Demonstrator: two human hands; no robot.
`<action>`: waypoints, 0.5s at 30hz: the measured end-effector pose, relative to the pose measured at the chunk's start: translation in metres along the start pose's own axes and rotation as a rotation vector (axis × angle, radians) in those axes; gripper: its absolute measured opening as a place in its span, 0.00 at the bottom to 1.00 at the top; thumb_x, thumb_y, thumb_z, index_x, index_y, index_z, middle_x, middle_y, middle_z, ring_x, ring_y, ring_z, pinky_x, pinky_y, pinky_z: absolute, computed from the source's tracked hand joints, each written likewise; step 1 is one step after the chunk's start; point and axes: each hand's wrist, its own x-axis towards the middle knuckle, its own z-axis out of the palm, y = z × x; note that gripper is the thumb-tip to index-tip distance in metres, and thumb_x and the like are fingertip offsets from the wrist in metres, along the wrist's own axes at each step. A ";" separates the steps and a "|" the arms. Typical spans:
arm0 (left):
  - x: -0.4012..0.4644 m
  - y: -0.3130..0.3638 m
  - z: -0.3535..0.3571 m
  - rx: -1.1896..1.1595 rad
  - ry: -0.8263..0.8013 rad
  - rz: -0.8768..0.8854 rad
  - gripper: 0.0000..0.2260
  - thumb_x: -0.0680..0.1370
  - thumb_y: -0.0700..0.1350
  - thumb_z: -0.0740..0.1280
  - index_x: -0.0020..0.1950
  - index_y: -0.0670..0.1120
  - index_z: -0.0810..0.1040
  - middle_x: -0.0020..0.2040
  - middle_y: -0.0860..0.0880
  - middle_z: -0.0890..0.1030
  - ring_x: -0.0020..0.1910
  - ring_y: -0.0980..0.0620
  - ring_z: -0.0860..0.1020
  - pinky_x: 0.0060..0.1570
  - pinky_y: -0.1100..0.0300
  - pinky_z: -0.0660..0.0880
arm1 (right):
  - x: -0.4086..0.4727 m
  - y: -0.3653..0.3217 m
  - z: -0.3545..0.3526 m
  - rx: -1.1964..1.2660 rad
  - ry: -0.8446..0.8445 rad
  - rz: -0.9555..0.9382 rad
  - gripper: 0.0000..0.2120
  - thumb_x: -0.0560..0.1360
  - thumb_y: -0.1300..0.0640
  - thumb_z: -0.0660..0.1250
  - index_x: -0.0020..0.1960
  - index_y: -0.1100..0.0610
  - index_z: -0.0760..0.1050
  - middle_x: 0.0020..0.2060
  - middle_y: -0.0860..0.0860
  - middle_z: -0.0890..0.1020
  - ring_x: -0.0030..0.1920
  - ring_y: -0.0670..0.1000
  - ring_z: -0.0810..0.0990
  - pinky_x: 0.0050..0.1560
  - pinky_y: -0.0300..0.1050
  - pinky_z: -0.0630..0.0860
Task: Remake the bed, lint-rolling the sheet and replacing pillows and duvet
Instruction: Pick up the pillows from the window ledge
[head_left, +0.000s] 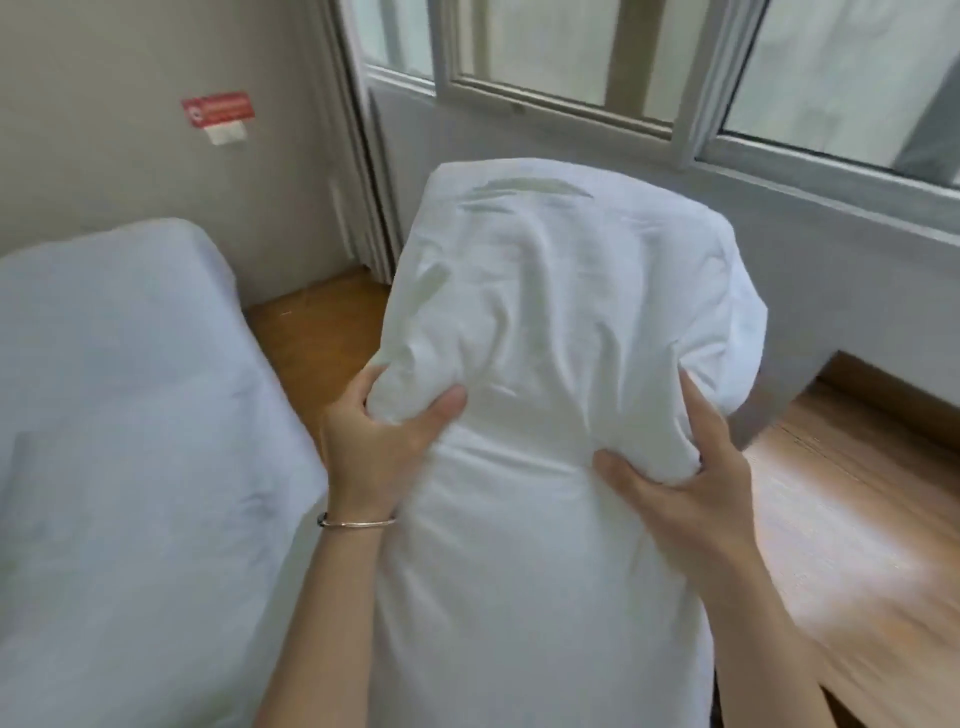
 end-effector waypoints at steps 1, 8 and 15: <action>0.006 -0.009 -0.034 0.016 0.081 -0.015 0.21 0.58 0.54 0.83 0.46 0.51 0.81 0.39 0.60 0.82 0.37 0.64 0.80 0.34 0.71 0.74 | 0.002 -0.009 0.031 0.019 -0.077 -0.019 0.42 0.64 0.57 0.81 0.67 0.31 0.65 0.59 0.25 0.71 0.62 0.29 0.70 0.58 0.26 0.69; 0.031 -0.070 -0.278 0.092 0.542 -0.092 0.17 0.58 0.56 0.79 0.42 0.52 0.81 0.35 0.61 0.82 0.33 0.62 0.78 0.32 0.69 0.73 | -0.036 -0.079 0.270 0.148 -0.497 -0.127 0.42 0.64 0.57 0.81 0.72 0.38 0.68 0.61 0.30 0.74 0.67 0.41 0.72 0.67 0.52 0.72; 0.043 -0.131 -0.516 0.159 0.839 -0.212 0.23 0.54 0.62 0.77 0.43 0.53 0.80 0.38 0.58 0.82 0.38 0.57 0.80 0.40 0.57 0.79 | -0.115 -0.154 0.512 0.156 -0.817 -0.139 0.43 0.66 0.57 0.80 0.73 0.36 0.64 0.63 0.33 0.72 0.63 0.29 0.67 0.66 0.38 0.67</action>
